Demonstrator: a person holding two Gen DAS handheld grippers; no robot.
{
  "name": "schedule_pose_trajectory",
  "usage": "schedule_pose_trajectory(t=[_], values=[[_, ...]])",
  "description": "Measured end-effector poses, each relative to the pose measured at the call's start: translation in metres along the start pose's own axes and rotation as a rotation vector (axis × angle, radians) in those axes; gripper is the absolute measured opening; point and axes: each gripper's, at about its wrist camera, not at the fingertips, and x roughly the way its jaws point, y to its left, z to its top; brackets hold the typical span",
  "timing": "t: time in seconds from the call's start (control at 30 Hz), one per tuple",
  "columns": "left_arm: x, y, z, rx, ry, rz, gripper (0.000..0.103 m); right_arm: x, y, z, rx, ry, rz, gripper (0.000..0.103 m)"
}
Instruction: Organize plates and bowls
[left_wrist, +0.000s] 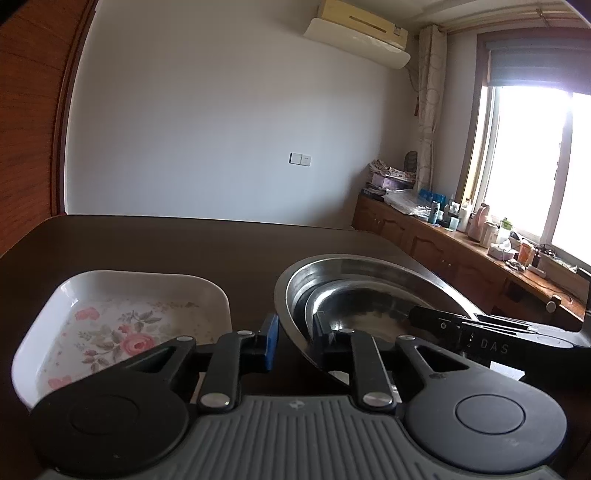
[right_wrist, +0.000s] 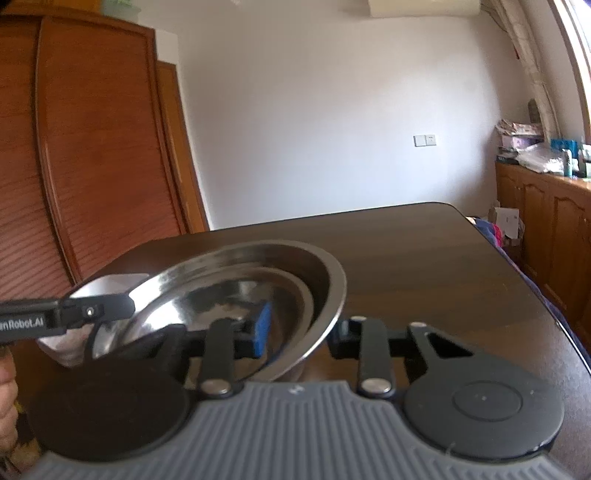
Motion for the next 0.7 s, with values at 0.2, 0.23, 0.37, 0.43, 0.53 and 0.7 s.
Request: schedule_pose_trajectory(t=[0.2,0.23,0.37,0.43,0.53,0.7], values=[[-0.004,0.006,-0.002,-0.025,-0.004,0.007,0.049,-0.003,0.004,-0.001,0.003,-0.014,-0.008,0.025],[-0.006,0.007,-0.001,-0.029,-0.006,0.006,0.049,-0.003,0.005,-0.001,0.007,-0.015,-0.005,0.025],[-0.016,0.005,0.003,-0.027,-0.032,-0.002,0.049,-0.004,0.007,0.004,0.009,-0.031,-0.005,0.024],[-0.022,0.004,0.006,-0.021,-0.051,0.002,0.049,-0.005,0.01,0.006,-0.012,-0.043,-0.019,0.023],[-0.03,0.005,0.01,-0.025,-0.068,-0.006,0.049,-0.005,0.009,0.01,-0.001,-0.05,-0.01,0.022],[-0.046,0.009,0.014,-0.028,-0.107,0.006,0.049,-0.005,0.01,0.014,0.005,-0.063,0.011,0.021]])
